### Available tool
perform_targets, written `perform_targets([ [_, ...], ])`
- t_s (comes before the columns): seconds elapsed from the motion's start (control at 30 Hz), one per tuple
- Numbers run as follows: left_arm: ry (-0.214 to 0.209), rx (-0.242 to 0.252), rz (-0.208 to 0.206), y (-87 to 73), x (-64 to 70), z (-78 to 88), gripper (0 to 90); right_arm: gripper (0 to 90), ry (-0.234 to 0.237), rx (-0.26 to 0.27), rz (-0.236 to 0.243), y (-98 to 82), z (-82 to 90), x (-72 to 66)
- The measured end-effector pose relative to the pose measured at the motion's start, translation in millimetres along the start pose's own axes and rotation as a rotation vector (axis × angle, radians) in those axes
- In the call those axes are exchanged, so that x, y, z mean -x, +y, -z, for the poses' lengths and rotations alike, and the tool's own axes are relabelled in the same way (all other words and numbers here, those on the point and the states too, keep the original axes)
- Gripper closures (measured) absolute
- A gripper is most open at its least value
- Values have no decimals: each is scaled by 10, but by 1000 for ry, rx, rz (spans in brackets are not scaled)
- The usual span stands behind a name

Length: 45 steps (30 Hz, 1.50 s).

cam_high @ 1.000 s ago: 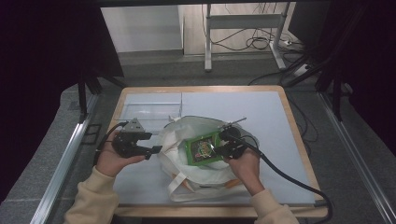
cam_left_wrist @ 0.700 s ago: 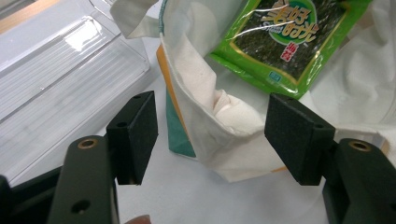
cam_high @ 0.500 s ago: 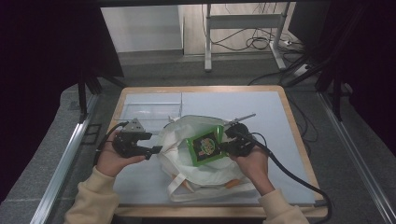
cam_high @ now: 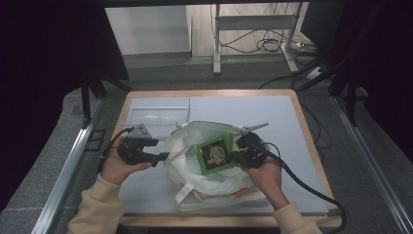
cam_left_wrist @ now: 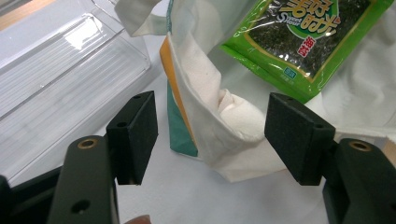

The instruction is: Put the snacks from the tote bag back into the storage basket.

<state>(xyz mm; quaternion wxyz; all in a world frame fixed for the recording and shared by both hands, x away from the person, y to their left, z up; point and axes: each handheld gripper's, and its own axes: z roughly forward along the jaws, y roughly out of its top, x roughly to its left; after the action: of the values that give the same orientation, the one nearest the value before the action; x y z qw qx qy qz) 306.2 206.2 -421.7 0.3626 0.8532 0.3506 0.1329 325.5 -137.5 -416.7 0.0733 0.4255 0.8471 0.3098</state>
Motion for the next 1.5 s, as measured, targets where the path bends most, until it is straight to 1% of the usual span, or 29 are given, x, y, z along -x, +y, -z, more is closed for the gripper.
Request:
perform_targets([
  [0.07,-1,-1,-2,1,4,-3,348,896,-3,-2,1,-31,-9,-9],
  [0.2,0,-3,-7,3,5,-8,349,896,-3,44,-1,-39,61,-8],
  [0.43,1,2,-1,0,-1,-4,348,897,7,90,14,19,207,-9],
  [0.5,1,-1,-6,0,-2,0,348,897,6,102,20,34,248,-8],
  [0.57,0,2,-5,1,0,3,348,897,18,107,33,48,299,5],
  [0.67,1,2,-5,2,2,1,348,898,18,122,56,57,366,2],
  [0.7,1,1,-6,3,2,-1,348,898,10,127,65,60,395,2],
  [0.8,2,0,-7,5,10,-6,349,898,14,133,70,72,438,16],
  [0.97,3,2,-4,7,18,-11,348,899,13,140,94,120,498,27],
  [1.03,4,3,-5,10,20,-7,348,898,23,145,106,137,515,49],
  [1.1,3,5,-7,14,21,5,348,899,29,146,107,150,528,67],
  [1.2,1,14,-7,23,27,33,348,898,37,150,133,162,536,92],
  [1.37,-12,27,-18,64,52,73,349,898,51,157,171,180,532,119],
  [1.5,-33,33,-27,117,92,74,348,898,57,148,195,194,509,148],
])
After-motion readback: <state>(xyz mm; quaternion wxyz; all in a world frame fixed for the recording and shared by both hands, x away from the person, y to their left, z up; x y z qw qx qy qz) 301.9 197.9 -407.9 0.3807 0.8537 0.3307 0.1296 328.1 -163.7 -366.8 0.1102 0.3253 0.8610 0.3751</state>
